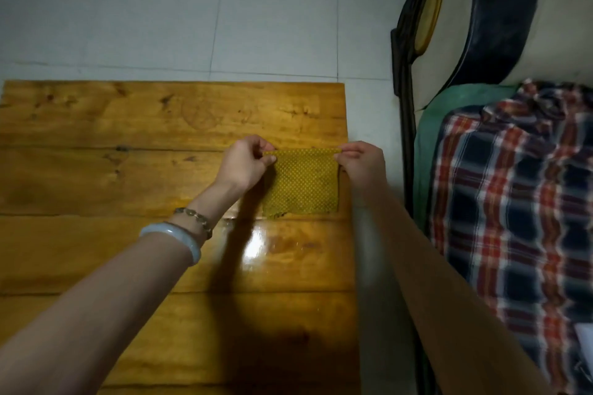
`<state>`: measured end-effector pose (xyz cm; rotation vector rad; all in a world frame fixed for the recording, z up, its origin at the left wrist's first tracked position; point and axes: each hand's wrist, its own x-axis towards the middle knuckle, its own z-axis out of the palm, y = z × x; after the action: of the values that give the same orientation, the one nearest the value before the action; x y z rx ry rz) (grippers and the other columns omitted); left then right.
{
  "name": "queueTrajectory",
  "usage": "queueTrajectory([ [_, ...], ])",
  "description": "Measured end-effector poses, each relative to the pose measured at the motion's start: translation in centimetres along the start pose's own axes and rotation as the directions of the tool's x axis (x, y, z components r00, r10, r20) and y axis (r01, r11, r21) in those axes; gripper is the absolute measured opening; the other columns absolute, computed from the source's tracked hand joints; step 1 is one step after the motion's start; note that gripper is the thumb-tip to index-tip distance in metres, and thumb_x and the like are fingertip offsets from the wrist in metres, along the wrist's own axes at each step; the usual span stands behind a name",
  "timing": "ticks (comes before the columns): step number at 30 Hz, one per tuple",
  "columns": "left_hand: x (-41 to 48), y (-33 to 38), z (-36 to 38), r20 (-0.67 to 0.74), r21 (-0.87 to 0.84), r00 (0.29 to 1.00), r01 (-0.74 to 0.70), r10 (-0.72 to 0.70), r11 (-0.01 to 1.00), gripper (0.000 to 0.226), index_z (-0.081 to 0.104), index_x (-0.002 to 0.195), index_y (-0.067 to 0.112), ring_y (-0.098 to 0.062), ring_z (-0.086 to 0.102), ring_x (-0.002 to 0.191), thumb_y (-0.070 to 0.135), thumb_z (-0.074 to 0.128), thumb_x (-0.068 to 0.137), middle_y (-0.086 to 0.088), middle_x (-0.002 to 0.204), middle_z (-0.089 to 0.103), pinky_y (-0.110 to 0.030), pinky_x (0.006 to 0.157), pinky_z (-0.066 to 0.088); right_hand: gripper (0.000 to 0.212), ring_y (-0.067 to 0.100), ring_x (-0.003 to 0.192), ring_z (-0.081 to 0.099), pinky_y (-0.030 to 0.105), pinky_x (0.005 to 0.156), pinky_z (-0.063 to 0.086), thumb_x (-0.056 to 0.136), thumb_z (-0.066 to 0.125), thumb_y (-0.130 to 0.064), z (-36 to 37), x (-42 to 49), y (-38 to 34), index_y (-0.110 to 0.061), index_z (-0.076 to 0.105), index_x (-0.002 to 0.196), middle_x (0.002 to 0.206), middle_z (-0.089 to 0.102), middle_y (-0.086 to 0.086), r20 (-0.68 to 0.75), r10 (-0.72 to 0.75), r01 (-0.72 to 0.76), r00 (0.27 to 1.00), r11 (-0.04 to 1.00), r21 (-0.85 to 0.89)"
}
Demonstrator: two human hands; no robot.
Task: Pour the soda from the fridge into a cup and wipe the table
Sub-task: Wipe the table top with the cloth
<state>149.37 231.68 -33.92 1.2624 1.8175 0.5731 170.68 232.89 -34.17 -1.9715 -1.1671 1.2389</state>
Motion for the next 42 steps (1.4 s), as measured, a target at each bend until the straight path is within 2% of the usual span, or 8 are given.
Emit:
queueTrajectory([
  [6, 6.3, 2.0, 0.5, -0.08, -0.17, 0.994, 0.063, -0.077, 0.983, 0.024, 0.058, 0.071, 0.024, -0.011, 0.053, 0.066, 0.006, 0.072, 0.079, 0.0, 0.07, 0.058, -0.02, 0.064, 0.044, 0.015, 0.021, 0.085, 0.066, 0.04, 0.082, 0.056, 0.077, 0.069, -0.009, 0.4, 6.2, -2.4, -0.017, 0.066, 0.09, 0.087, 0.069, 0.005, -0.037, 0.002, 0.001, 0.999, 0.996, 0.089],
  [17, 14.7, 3.5, 1.3, -0.142, -0.096, 0.99, -0.032, 0.018, 0.995, 0.02, 0.061, 0.074, 0.024, -0.015, 0.058, 0.074, 0.009, 0.074, 0.078, 0.0, 0.075, 0.062, -0.031, 0.075, 0.05, 0.02, 0.012, 0.074, 0.059, -0.001, 0.05, 0.036, 0.08, 0.066, -0.006, 1.0, 12.7, -4.6, -0.015, 0.058, 0.097, 0.08, 0.063, -0.001, -0.164, -0.117, 0.116, 0.98, 0.993, -0.012],
  [20, 15.4, 3.7, 1.6, -0.166, -0.115, 0.986, 0.004, -0.023, 0.993, 0.014, 0.062, 0.08, 0.018, -0.016, 0.058, 0.075, 0.009, 0.073, 0.08, 0.005, 0.071, 0.059, -0.028, 0.074, 0.049, 0.016, 0.019, 0.077, 0.062, 0.021, 0.067, 0.051, 0.082, 0.061, -0.005, 1.6, 13.5, -4.5, -0.01, 0.059, 0.097, 0.071, 0.056, -0.009, -0.182, -0.157, 0.148, 0.971, 0.987, -0.061],
  [23, 14.4, 3.9, 2.0, -0.233, 0.09, 0.97, -0.053, 0.073, 0.994, 0.028, 0.058, 0.11, 0.01, -0.025, 0.058, 0.102, 0.017, 0.068, 0.085, -0.007, 0.104, 0.062, -0.033, 0.092, 0.045, 0.021, 0.026, 0.09, 0.061, 0.033, 0.08, 0.05, 0.083, 0.057, -0.004, 2.5, 13.4, -4.0, -0.005, 0.059, 0.104, 0.086, 0.06, 0.002, -0.174, -0.278, 0.25, 0.945, 0.954, -0.166],
  [25, 12.4, 3.5, 2.4, -0.244, 0.388, 0.926, -0.181, 0.29, 0.904, 0.048, 0.044, 0.13, 0.004, -0.028, 0.045, 0.121, 0.028, 0.058, 0.091, -0.014, 0.13, 0.049, -0.037, 0.103, 0.033, 0.03, 0.028, 0.106, 0.054, 0.035, 0.089, 0.044, 0.082, 0.06, -0.007, 3.1, 12.7, -3.4, -0.005, 0.058, 0.112, 0.107, 0.059, 0.012, -0.159, -0.485, 0.397, 0.86, 0.831, -0.389],
  [29, 9.0, 1.3, 3.7, 0.09, 0.672, 0.844, -0.443, 0.529, 0.593, 0.064, 0.029, 0.146, 0.009, -0.023, 0.024, 0.141, 0.05, 0.027, 0.098, -0.009, 0.154, 0.026, -0.043, 0.113, 0.016, 0.05, 0.035, 0.13, 0.041, 0.048, 0.107, 0.031, 0.086, 0.048, -0.027, 4.5, 10.7, -1.5, -0.003, 0.05, 0.129, 0.137, 0.048, 0.019, 0.149, -0.756, 0.609, 0.637, 0.375, -0.698],
  [38, 9.1, -0.1, 4.1, 0.284, 0.819, 0.91, -0.394, 0.3, 0.418, 0.085, -0.007, 0.15, 0.014, -0.018, -0.009, 0.145, 0.07, -0.003, 0.087, -0.004, 0.158, -0.008, -0.051, 0.115, -0.011, 0.069, 0.025, 0.142, 0.021, 0.05, 0.115, 0.007, 0.094, 0.021, -0.052, 5.2, 10.0, 1.2, -0.005, 0.028, 0.144, 0.152, 0.027, 0.014, 0.31, -0.548, 0.521, 0.777, 0.284, -0.805],
  [42, 7.4, 2.2, 3.0, 0.294, 0.74, 0.938, -0.344, 0.182, 0.578, 0.08, -0.007, 0.15, 0.014, -0.017, -0.01, 0.145, 0.064, 0.013, 0.092, -0.003, 0.158, -0.009, -0.045, 0.116, -0.009, 0.068, 0.023, 0.145, 0.008, 0.045, 0.114, -0.004, 0.094, 0.014, -0.051, 4.3, 8.1, -0.8, -0.008, 0.017, 0.147, 0.156, 0.015, 0.01, 0.338, -0.465, 0.509, 0.819, 0.315, -0.801],
])
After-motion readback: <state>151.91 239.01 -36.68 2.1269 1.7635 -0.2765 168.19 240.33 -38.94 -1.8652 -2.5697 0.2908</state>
